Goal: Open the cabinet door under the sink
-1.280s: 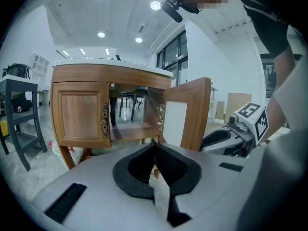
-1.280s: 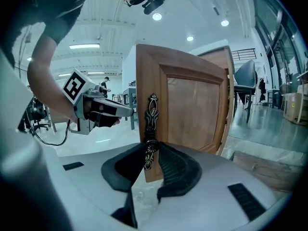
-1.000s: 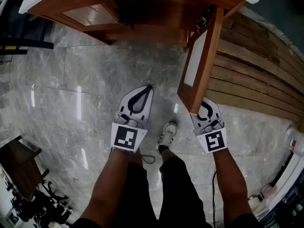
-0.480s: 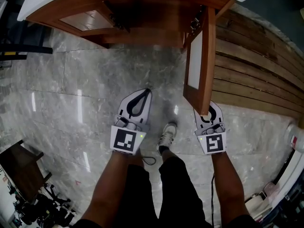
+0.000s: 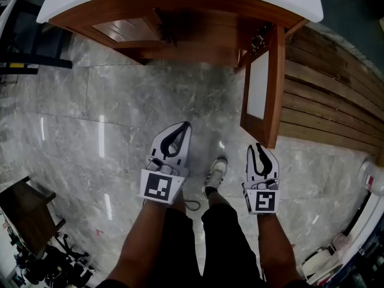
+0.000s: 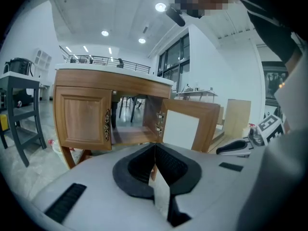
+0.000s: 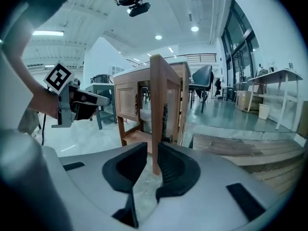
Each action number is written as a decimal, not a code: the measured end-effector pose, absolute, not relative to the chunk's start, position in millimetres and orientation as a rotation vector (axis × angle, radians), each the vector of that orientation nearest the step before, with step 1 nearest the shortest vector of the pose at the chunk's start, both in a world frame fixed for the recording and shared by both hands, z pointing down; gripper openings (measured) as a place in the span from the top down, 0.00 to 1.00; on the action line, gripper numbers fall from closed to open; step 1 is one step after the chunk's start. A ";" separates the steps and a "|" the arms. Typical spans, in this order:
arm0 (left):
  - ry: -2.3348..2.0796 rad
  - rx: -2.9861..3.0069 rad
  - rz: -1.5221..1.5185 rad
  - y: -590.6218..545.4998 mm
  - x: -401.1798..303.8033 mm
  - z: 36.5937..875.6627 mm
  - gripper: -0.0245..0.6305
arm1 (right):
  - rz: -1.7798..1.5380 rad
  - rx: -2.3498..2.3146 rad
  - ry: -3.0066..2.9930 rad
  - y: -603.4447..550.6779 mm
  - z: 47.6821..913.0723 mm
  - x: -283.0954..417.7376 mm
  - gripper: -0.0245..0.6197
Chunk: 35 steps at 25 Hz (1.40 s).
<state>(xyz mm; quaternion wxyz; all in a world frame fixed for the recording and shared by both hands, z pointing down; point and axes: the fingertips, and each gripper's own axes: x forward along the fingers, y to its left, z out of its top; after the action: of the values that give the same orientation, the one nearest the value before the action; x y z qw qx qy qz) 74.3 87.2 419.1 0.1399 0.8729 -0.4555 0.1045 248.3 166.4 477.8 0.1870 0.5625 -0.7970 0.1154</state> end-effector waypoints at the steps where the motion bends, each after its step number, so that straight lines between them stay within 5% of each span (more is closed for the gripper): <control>1: -1.320 2.513 0.303 86.7 68.9 420.2 0.93 | 0.330 1.593 -2.240 169.6 472.8 243.1 0.85; 6: -1.323 2.480 0.306 80.7 48.6 423.6 0.93 | 0.386 1.637 -2.256 167.9 442.4 210.3 0.92; 25: -1.335 2.514 0.269 -7.5 -25.7 400.5 0.93 | 0.256 1.555 -2.536 7.4 387.9 75.0 0.92; 35: -1.298 2.582 0.260 -36.7 -42.8 395.7 0.93 | 0.213 1.402 -2.621 -63.7 397.8 25.2 0.64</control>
<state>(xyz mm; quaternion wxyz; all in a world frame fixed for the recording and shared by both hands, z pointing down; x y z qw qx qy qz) -42.8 -36.7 395.7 0.1199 0.8834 -0.4442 0.0888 25.2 -63.7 397.8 0.0807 0.4690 -0.8766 0.0714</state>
